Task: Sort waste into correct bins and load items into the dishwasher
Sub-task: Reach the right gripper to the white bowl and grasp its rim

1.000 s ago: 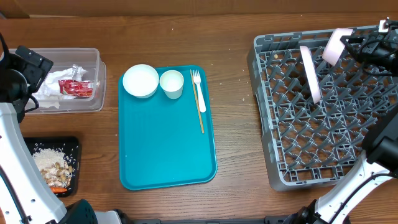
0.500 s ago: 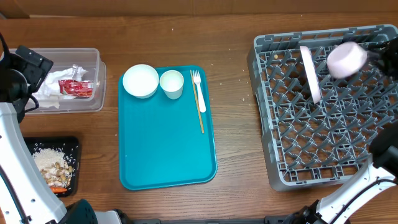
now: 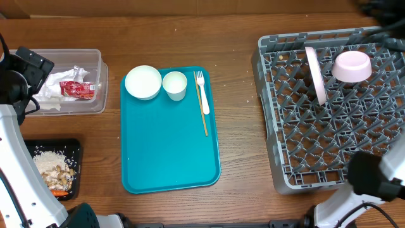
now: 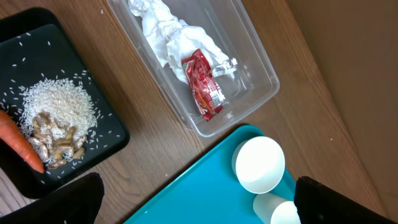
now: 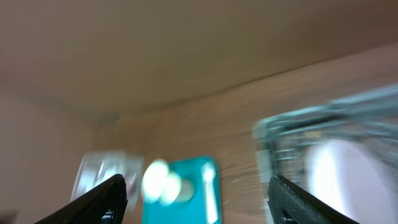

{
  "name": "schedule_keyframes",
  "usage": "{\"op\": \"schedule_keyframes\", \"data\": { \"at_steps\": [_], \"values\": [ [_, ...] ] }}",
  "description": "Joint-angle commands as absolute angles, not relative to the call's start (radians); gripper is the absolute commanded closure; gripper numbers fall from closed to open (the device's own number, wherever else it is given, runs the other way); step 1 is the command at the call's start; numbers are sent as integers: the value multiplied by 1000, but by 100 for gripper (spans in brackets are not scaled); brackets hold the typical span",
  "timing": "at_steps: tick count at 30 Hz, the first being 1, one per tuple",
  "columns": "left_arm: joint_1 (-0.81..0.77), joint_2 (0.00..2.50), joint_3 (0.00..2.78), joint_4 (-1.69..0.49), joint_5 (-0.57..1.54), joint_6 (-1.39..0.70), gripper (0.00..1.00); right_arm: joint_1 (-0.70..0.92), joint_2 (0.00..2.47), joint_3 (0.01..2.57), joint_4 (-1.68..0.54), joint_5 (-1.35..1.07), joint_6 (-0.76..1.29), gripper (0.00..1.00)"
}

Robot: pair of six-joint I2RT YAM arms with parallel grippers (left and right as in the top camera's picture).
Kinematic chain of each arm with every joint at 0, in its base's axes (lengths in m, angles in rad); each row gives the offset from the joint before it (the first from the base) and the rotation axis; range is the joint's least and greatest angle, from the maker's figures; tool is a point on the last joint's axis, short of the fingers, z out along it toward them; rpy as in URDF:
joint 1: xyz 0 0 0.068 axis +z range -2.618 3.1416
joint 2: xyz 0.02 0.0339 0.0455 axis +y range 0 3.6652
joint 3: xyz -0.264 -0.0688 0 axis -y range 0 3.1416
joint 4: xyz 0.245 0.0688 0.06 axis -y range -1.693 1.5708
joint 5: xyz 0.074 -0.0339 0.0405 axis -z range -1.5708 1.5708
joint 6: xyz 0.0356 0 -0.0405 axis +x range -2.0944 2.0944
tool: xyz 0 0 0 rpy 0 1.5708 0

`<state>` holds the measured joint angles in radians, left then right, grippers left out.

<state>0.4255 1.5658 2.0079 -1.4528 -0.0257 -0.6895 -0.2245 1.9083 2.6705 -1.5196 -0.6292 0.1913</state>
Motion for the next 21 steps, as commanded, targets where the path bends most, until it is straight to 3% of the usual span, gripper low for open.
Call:
{"op": "schedule_keyframes", "data": {
  "at_steps": [1,7,11,21],
  "values": [
    [425,1566,2011,-1455,-25,-703,0,37,1955,2664,-1518,-543,122,25],
    [425,1566,2011,-1455,-25,-703,0,471,2126,2607,-1425,-256,123,26],
    [425,1566,2011,-1455,-25,-703,0,635,2275,2604,-1319,-167,122,25],
    [425,1566,2011,-1455,-25,-704,0,819,2504,2604,-1088,-66,44,26]
  ]
}}
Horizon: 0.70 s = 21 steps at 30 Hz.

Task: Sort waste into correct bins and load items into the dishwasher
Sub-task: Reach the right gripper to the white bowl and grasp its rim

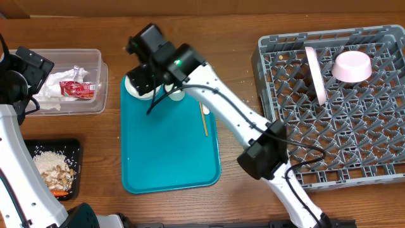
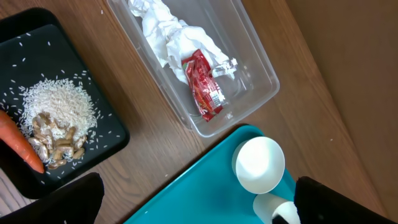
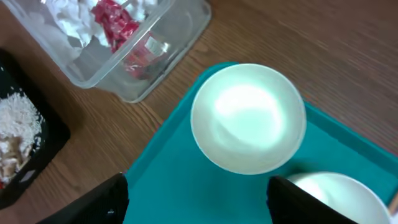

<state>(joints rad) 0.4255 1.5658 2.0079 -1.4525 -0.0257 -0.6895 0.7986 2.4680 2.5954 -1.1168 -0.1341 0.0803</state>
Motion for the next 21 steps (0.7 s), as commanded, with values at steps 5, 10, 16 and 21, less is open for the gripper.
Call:
{"op": "schedule_keyframes", "data": {
  "at_steps": [5,10,16,21],
  "values": [
    [425,1566,2011,-1455,-25,-703,0,825,2592,2604,-1044,-69,-31,28],
    [425,1566,2011,-1455,-25,-703,0,825,2629,2604,-1032,-68,-163,29],
    [425,1566,2011,-1455,-25,-704,0,827,2639,2604,-1019,-72,-192,32],
    [425,1566,2011,-1455,-25,-703,0,849,2650,2604,-1013,-76,-214,32]
  ]
}}
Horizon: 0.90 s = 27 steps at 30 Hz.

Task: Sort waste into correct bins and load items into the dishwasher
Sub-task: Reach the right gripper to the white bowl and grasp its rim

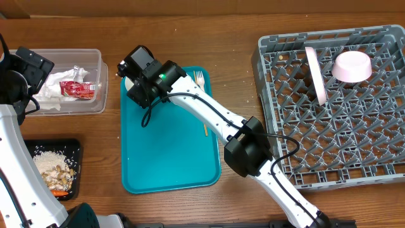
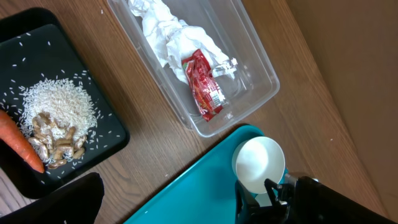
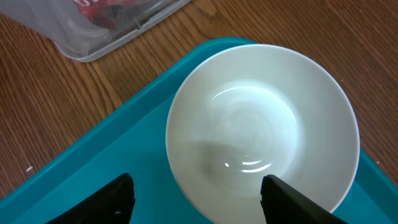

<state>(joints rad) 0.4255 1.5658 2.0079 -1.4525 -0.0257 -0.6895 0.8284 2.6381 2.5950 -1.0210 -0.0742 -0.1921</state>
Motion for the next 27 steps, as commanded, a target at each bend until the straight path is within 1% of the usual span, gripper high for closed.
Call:
{"op": "schedule_keyframes", "data": {
  "at_steps": [1,6,8,19,21,27],
  "values": [
    [425,1566,2011,-1455,-25,-703,0,854,2650,2604,-1011,-76,-214,32],
    [425,1566,2011,-1455,-25,-703,0,888,2676,2604,-997,-70,-215,33],
    [425,1566,2011,-1455,-25,-703,0,888,2694,2604,-995,-36,-219,33],
    [425,1566,2011,-1455,-25,-704,0,879,2705,2604,-975,-27,-244,32],
    [425,1566,2011,-1455,-25,-703,0,879,2711,2604,-979,-28,-243,34],
    [425,1566,2011,-1455,-25,-703,0,891,2711,2604,-1058,-68,-236,45]
  ]
}}
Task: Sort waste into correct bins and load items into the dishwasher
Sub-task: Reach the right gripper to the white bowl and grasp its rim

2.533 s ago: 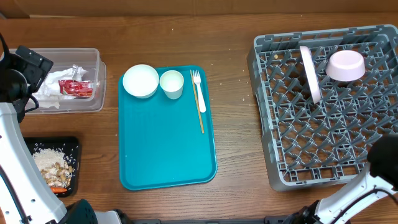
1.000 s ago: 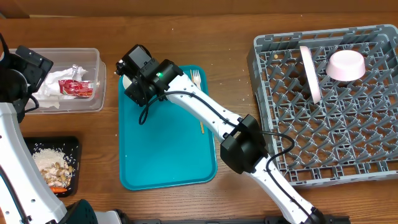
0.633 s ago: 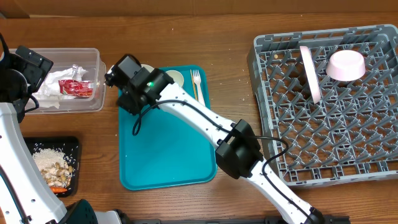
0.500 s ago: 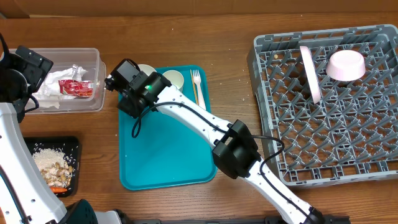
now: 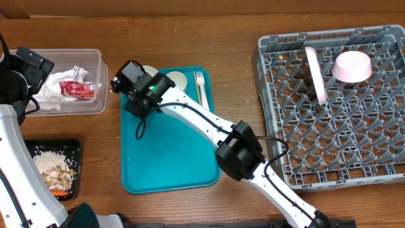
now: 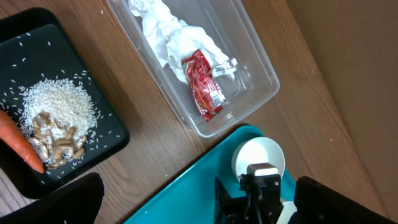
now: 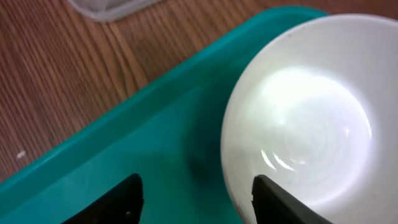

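A white bowl (image 7: 311, 124) sits at the far left corner of the teal tray (image 5: 168, 145), beside a white cup (image 5: 178, 79) and a fork (image 5: 201, 88). My right gripper (image 7: 194, 198) is open and low over the bowl's left rim, with one finger over the tray and the other over the bowl's inside. In the overhead view the right gripper (image 5: 134, 88) covers most of the bowl (image 5: 150, 69). My left gripper (image 6: 196, 202) hangs open and empty high above the table's left side.
A clear bin (image 6: 249, 93) at far left holds white tissue (image 6: 168, 31) and a red wrapper (image 6: 205, 90). A black tray (image 6: 99, 134) holds rice and a carrot. The grey dish rack (image 5: 329, 126) at right carries a pink plate (image 5: 315, 73) and a pink bowl (image 5: 352, 66).
My right gripper has dropped closer to the tray and shifted left, from above the bowl's middle to astride its left rim. The left arm and the objects have not moved.
First my right arm was at the table's right edge, its view blurred. Then it was stretched across the table, high over the white bowl. Then it was nearer, with the bowl filling its view. Now it stands open at the bowl's left rim.
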{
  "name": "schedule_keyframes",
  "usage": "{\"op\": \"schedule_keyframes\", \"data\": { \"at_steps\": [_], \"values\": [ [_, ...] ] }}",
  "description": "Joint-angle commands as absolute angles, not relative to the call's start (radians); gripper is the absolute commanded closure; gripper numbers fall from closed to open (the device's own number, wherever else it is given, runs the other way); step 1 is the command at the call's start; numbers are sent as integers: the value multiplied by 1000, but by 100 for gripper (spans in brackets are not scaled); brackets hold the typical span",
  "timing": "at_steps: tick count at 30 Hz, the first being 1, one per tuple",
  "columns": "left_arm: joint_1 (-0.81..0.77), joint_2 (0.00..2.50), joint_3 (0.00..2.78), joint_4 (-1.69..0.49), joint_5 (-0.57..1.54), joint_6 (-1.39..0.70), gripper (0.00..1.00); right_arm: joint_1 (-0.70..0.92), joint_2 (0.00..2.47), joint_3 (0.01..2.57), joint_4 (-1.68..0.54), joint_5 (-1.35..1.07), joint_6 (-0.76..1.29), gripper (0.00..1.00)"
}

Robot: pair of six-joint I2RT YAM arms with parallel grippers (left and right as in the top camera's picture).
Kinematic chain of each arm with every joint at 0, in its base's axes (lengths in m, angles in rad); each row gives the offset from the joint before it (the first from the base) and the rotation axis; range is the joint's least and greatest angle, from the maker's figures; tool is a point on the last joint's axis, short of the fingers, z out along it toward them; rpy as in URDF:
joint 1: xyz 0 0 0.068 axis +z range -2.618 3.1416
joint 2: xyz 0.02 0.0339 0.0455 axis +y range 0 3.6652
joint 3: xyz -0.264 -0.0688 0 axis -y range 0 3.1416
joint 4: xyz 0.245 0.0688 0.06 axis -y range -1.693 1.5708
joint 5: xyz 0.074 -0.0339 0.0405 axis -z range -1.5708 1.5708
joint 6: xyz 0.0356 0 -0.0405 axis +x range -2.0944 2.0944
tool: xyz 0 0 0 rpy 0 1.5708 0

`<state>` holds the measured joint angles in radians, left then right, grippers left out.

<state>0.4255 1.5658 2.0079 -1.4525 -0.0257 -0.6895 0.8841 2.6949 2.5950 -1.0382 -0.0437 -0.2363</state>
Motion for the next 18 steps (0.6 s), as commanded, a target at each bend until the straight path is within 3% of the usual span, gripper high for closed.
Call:
{"op": "schedule_keyframes", "data": {
  "at_steps": [1,14,18],
  "values": [
    [425,1566,2011,-1455,-25,-704,0,893,2711,2604,-1068,-74,-236,46],
    [425,1566,2011,-1455,-25,-704,0,955,2675,2606,-1269,-175,-215,51],
    [425,1566,2011,-1455,-25,-703,0,987,2645,2608,-1296,-97,-181,58]
  ]
}}
